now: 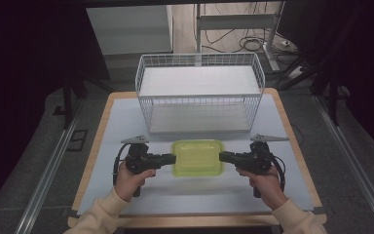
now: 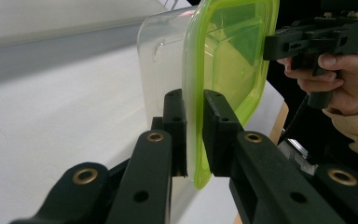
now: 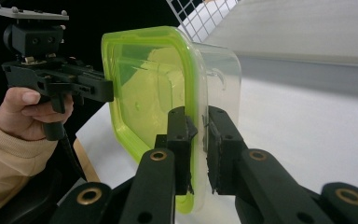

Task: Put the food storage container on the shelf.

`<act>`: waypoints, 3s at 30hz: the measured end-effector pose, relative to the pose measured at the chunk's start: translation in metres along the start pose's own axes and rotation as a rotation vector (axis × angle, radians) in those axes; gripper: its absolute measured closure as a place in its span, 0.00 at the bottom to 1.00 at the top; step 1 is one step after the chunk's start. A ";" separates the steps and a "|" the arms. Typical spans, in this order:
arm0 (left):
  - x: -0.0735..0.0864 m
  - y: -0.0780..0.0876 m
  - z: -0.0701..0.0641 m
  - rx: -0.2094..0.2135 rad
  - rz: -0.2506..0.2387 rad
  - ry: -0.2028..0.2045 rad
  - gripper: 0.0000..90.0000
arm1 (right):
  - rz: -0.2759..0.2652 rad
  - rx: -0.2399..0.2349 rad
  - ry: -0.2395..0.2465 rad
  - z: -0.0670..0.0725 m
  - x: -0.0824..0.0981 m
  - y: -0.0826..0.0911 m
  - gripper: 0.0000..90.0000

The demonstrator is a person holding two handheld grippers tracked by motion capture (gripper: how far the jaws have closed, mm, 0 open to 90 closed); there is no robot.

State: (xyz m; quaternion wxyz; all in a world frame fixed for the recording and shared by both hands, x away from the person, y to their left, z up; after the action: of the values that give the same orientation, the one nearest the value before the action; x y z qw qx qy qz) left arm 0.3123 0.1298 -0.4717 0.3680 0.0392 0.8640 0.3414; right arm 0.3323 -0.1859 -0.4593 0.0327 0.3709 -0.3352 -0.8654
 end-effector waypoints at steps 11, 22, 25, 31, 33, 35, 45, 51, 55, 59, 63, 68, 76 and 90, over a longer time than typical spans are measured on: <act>-0.011 0.006 0.000 -0.013 -0.009 -0.015 0.89 | -0.017 0.009 0.020 0.002 -0.012 0.004 0.90; -0.024 0.012 0.000 -0.022 -0.018 -0.022 0.89 | -0.028 0.007 0.017 0.003 -0.024 0.008 0.90; -0.027 0.013 0.000 -0.027 -0.021 -0.023 0.90 | -0.032 0.010 0.020 0.003 -0.027 0.009 0.90; -0.032 0.015 0.000 -0.030 -0.027 -0.025 0.89 | -0.036 0.015 0.026 0.002 -0.032 0.011 0.90; -0.033 0.015 0.000 -0.030 -0.030 -0.022 0.89 | -0.037 0.015 0.028 0.002 -0.033 0.012 0.90; -0.035 0.016 0.000 -0.032 -0.030 -0.025 0.89 | -0.039 0.016 0.030 0.002 -0.035 0.013 0.90; -0.052 0.025 -0.003 -0.045 -0.042 -0.037 0.89 | -0.052 0.027 0.040 0.006 -0.050 0.019 0.90; -0.068 0.036 -0.005 -0.056 -0.054 -0.045 0.89 | -0.063 0.039 0.059 0.012 -0.068 0.027 0.90; -0.079 0.043 -0.004 -0.064 -0.056 -0.044 0.89 | -0.071 0.047 0.070 0.014 -0.080 0.030 0.90; -0.089 0.048 -0.002 -0.064 -0.058 -0.045 0.89 | -0.071 0.048 0.073 0.015 -0.092 0.032 0.90; -0.100 0.056 -0.003 -0.070 -0.062 -0.047 0.89 | -0.078 0.045 0.081 0.016 -0.103 0.034 0.90; -0.114 0.066 -0.004 -0.068 -0.069 -0.059 0.89 | -0.094 0.040 0.089 0.018 -0.118 0.039 0.90; -0.139 0.076 -0.004 -0.060 -0.071 -0.066 0.90 | -0.119 0.029 0.093 0.015 -0.138 0.048 0.90; -0.188 0.086 0.011 -0.078 -0.083 -0.060 0.90 | -0.139 0.050 0.087 0.003 -0.188 0.057 0.90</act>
State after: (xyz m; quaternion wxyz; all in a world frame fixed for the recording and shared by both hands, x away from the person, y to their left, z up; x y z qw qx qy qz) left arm 0.4406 0.1413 -0.3096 0.4087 -0.0010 0.8396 0.3579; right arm 0.4560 -0.1707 -0.3070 -0.0221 0.4313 -0.3285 -0.8400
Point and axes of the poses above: each handheld gripper's, and its own axes: y roughly backward along the jaws, x roughly out of its underside, z roughly to its left, the point moved 3 cm from there along -y, roughly forward along the jaws, and after that the axes turned 15 degrees about z, right-handed, at the moved point
